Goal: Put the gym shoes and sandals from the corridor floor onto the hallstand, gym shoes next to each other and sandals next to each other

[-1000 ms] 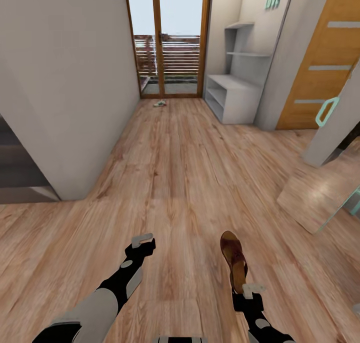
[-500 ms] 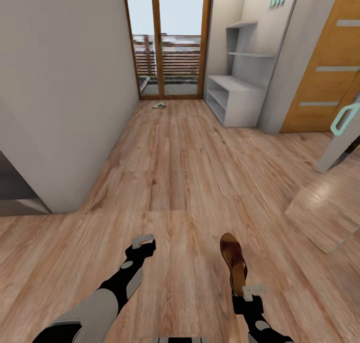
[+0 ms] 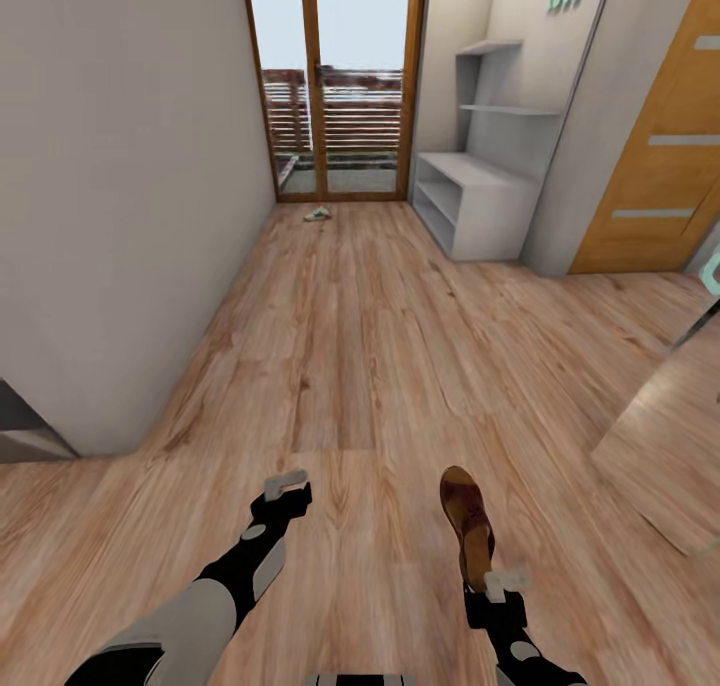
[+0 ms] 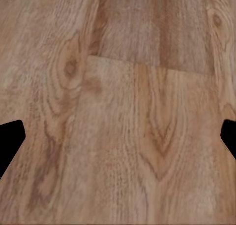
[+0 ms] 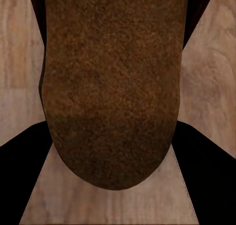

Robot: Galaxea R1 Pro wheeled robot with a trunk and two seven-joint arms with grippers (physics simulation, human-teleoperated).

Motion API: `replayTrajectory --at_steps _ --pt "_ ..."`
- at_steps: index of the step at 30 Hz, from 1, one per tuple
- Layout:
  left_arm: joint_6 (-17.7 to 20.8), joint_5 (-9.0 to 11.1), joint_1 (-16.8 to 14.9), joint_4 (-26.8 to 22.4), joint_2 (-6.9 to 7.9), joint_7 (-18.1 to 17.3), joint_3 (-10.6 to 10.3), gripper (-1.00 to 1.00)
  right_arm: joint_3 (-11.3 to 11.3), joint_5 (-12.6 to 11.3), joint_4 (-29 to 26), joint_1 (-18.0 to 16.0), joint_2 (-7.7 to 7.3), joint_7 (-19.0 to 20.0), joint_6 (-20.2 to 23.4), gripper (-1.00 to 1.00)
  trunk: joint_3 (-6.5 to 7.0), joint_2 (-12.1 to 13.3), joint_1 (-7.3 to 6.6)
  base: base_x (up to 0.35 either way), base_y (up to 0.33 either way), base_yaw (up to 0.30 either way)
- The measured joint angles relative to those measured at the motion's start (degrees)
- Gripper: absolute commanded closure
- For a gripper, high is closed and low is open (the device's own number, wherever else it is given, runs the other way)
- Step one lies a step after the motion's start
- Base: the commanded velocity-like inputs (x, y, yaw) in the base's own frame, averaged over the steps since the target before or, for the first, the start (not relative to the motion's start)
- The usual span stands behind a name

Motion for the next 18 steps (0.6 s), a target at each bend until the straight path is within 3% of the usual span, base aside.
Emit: replayTrajectory --at_steps 18 --pt "0.02 0.02 0.02 1.97 0.00 -0.03 -0.27 -1.00 0.03 0.00 0.00 0.00 -0.02 0.00 0.02 1.00 0.00 0.00 0.00 0.350 0.000 0.000"
